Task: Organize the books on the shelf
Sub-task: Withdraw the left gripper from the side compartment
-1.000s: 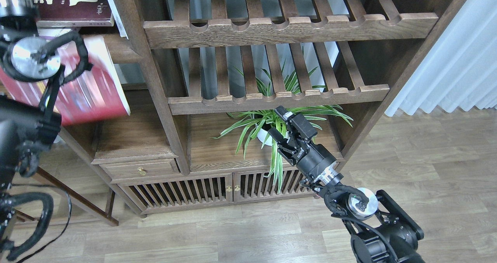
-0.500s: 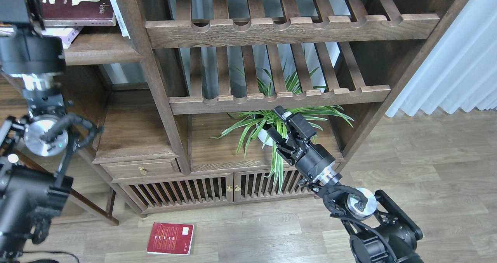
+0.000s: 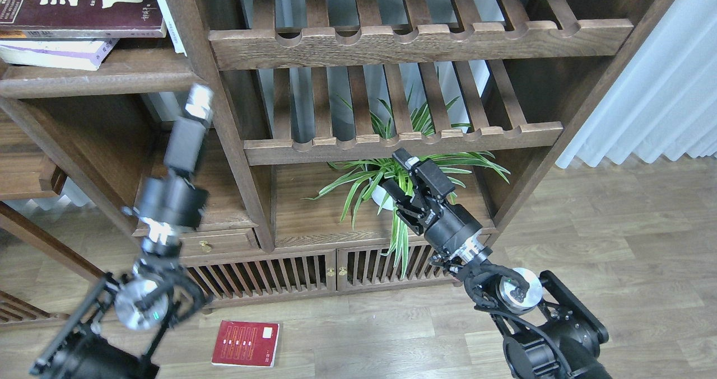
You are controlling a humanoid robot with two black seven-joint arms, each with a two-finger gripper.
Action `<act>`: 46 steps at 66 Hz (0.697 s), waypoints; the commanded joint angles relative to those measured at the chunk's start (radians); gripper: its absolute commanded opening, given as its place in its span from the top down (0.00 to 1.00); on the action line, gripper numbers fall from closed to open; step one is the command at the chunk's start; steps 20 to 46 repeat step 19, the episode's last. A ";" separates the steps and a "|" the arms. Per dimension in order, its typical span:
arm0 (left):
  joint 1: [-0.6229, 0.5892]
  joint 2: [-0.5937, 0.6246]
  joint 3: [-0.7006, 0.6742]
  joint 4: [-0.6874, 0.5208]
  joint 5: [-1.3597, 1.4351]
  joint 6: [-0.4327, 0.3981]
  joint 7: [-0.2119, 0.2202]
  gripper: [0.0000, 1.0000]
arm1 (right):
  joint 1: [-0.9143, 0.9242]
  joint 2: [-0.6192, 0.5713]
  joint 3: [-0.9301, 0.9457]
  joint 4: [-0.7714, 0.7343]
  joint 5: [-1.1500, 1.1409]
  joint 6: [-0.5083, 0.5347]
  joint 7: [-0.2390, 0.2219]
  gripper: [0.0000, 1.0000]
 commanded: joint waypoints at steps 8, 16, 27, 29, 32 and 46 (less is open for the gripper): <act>0.030 0.000 0.077 0.040 0.001 0.000 0.033 0.01 | 0.000 -0.003 0.000 0.007 0.000 0.000 0.000 0.01; 0.028 0.000 0.078 0.053 0.001 0.000 0.034 0.01 | 0.000 -0.005 0.000 0.010 0.000 0.000 0.000 0.01; 0.028 0.000 0.078 0.054 0.001 0.000 0.034 0.01 | 0.000 -0.003 0.000 0.012 0.000 0.000 0.000 0.01; 0.028 0.000 0.078 0.054 0.001 0.000 0.034 0.01 | 0.000 -0.003 0.000 0.012 0.000 0.000 0.000 0.01; 0.028 0.000 0.078 0.054 0.001 0.000 0.034 0.01 | 0.000 -0.003 0.000 0.012 0.000 0.000 0.000 0.01; 0.028 0.000 0.078 0.054 0.001 0.000 0.034 0.01 | 0.000 -0.003 0.000 0.012 0.000 0.000 0.000 0.01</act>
